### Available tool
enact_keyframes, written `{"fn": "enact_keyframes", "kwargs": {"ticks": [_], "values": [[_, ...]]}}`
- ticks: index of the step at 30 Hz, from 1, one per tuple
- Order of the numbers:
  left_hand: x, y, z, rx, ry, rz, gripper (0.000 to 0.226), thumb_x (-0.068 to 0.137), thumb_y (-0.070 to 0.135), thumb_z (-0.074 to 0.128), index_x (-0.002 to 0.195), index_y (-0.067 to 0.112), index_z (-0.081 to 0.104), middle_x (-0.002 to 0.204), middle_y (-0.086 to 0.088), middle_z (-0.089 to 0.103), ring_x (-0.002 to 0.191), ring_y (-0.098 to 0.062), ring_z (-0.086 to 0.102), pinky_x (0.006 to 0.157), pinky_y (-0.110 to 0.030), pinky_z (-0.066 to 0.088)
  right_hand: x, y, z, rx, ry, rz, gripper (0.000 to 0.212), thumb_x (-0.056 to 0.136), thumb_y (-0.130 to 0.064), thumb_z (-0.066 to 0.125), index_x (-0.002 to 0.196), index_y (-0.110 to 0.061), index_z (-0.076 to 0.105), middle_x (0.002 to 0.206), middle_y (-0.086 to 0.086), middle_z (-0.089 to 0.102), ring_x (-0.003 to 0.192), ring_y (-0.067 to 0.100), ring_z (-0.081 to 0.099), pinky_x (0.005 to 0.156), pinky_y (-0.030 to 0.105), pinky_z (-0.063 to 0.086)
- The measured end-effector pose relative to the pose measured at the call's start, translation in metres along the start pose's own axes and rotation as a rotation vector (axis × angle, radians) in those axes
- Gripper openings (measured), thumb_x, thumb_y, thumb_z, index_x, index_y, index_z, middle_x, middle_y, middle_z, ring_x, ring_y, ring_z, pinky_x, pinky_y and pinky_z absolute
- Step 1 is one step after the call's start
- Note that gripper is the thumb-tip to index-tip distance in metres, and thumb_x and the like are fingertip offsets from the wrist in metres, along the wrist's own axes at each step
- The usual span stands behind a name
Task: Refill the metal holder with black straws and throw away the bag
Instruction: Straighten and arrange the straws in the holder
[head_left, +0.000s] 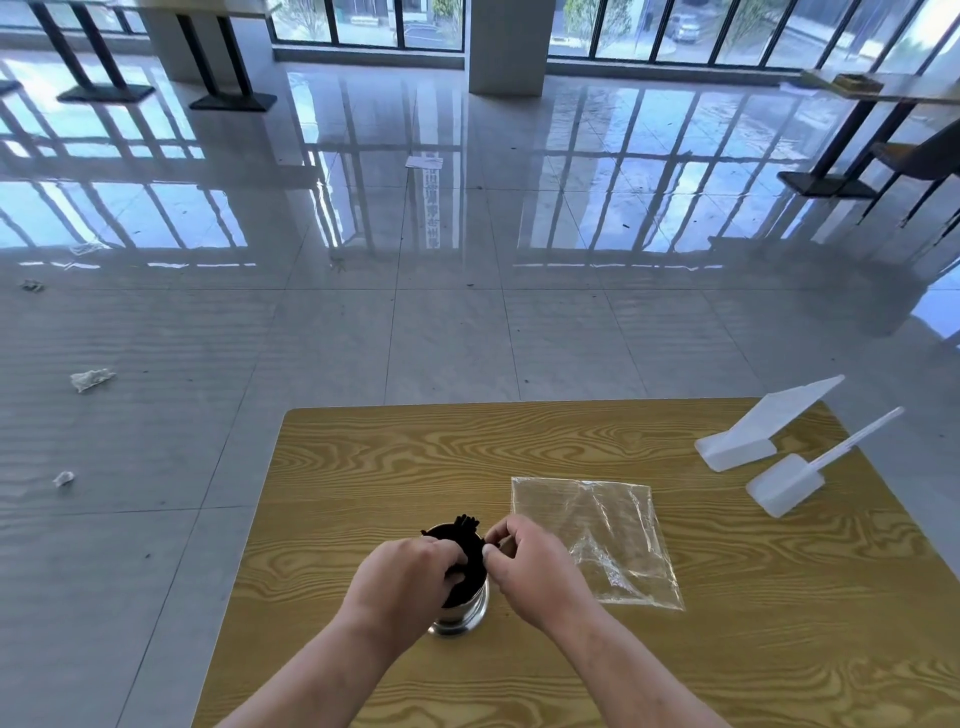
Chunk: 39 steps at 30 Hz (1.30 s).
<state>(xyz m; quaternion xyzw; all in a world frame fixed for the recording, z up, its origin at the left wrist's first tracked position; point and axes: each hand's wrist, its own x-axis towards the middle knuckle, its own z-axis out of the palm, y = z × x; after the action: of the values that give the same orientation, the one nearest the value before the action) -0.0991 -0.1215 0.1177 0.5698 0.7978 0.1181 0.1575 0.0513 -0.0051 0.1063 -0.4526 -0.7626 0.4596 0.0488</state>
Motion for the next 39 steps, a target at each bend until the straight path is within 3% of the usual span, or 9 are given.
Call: {"fn": "enact_keyframes", "kwargs": {"ticks": [11, 15, 19, 22, 24, 28, 32, 35, 39], "values": [[0.007, 0.000, -0.019, -0.055, 0.050, -0.042, 0.020, 0.092, 0.034, 0.068, 0.109, 0.036, 0.079, 0.101, 0.015, 0.080, 0.092, -0.009, 0.072, 0.082, -0.032, 0.057, 0.000, -0.001, -0.010, -0.058, 0.014, -0.016, 0.007, 0.091, -0.042, 0.061, 0.094, -0.037, 0.063, 0.077, -0.002, 0.074, 0.059, 0.004, 0.059, 0.058, 0.031, 0.054], [0.013, 0.000, -0.049, -0.156, 0.088, -0.054, 0.013, 0.088, 0.035, 0.077, 0.100, 0.037, 0.081, 0.089, 0.022, 0.079, 0.083, 0.001, 0.070, 0.072, -0.017, 0.053, 0.000, -0.003, -0.017, -0.009, 0.038, -0.022, 0.005, 0.092, -0.036, 0.060, 0.091, -0.033, 0.063, 0.080, 0.004, 0.074, 0.053, 0.004, 0.053, 0.052, 0.029, 0.047], [0.020, -0.001, -0.088, -0.192, 0.155, -0.077, 0.009, 0.082, 0.040, 0.085, 0.090, 0.037, 0.082, 0.068, 0.032, 0.067, 0.071, 0.014, 0.064, 0.057, -0.003, 0.038, 0.000, -0.003, -0.021, 0.065, 0.084, -0.027, 0.008, 0.095, -0.031, 0.062, 0.088, -0.031, 0.066, 0.069, -0.007, 0.067, 0.052, 0.002, 0.052, 0.049, 0.025, 0.046], [0.024, -0.004, -0.118, -0.222, 0.213, -0.098, 0.010, 0.077, 0.043, 0.089, 0.083, 0.041, 0.081, 0.063, 0.033, 0.067, 0.078, 0.021, 0.061, 0.057, -0.004, 0.037, 0.000, -0.003, -0.022, 0.076, 0.101, -0.037, 0.013, 0.099, -0.029, 0.062, 0.087, -0.032, 0.067, 0.064, -0.012, 0.064, 0.050, 0.002, 0.050, 0.047, 0.021, 0.043], [0.025, -0.007, -0.135, -0.290, 0.230, -0.123, 0.012, 0.077, 0.044, 0.089, 0.079, 0.046, 0.078, 0.070, 0.034, 0.070, 0.074, 0.014, 0.065, 0.061, -0.016, 0.047, 0.000, -0.003, -0.024, 0.093, 0.099, -0.042, 0.015, 0.100, -0.028, 0.062, 0.086, -0.031, 0.067, 0.061, -0.015, 0.063, 0.049, 0.003, 0.048, 0.046, 0.020, 0.041], [0.026, -0.021, -0.153, -0.596, 0.275, -0.178, 0.017, 0.079, 0.030, 0.091, 0.083, 0.043, 0.080, 0.069, 0.012, 0.078, 0.067, -0.005, 0.074, 0.071, -0.030, 0.060, -0.001, -0.003, -0.028, 0.148, 0.099, -0.028, 0.018, 0.102, -0.026, 0.061, 0.086, -0.028, 0.069, 0.060, -0.014, 0.063, 0.049, 0.003, 0.048, 0.047, 0.023, 0.042], [0.023, -0.028, -0.151, -1.158, 0.384, -0.287, 0.011, 0.073, 0.022, 0.088, 0.084, 0.025, 0.086, 0.078, -0.008, 0.081, 0.071, -0.014, 0.078, 0.066, -0.021, 0.063, -0.003, -0.006, -0.032, 0.207, 0.072, -0.019, 0.019, 0.099, -0.014, 0.060, 0.090, -0.026, 0.072, 0.058, -0.009, 0.062, 0.046, 0.005, 0.044, 0.045, 0.027, 0.038], [0.021, -0.031, -0.133, -1.574, 0.398, -0.444, 0.012, 0.068, 0.020, 0.086, 0.080, 0.018, 0.087, 0.082, -0.007, 0.081, 0.073, -0.014, 0.079, 0.063, -0.021, 0.062, -0.006, -0.020, -0.036, 0.345, -0.149, -0.034, 0.021, 0.096, -0.016, 0.065, 0.113, -0.026, 0.071, 0.071, -0.004, 0.067, 0.052, 0.007, 0.047, 0.048, 0.026, 0.040], [0.018, -0.030, -0.094, -1.820, 0.237, -0.603, 0.014, 0.069, 0.011, 0.086, 0.083, 0.011, 0.085, 0.088, -0.009, 0.081, 0.075, -0.017, 0.079, 0.062, -0.026, 0.063, -0.009, -0.053, -0.043, 0.836, -0.416, -0.010, 0.071, 0.079, -0.049, 0.091, 0.134, -0.020, 0.057, 0.097, 0.020, 0.066, 0.064, 0.019, 0.056, 0.055, 0.029, 0.046]]}}
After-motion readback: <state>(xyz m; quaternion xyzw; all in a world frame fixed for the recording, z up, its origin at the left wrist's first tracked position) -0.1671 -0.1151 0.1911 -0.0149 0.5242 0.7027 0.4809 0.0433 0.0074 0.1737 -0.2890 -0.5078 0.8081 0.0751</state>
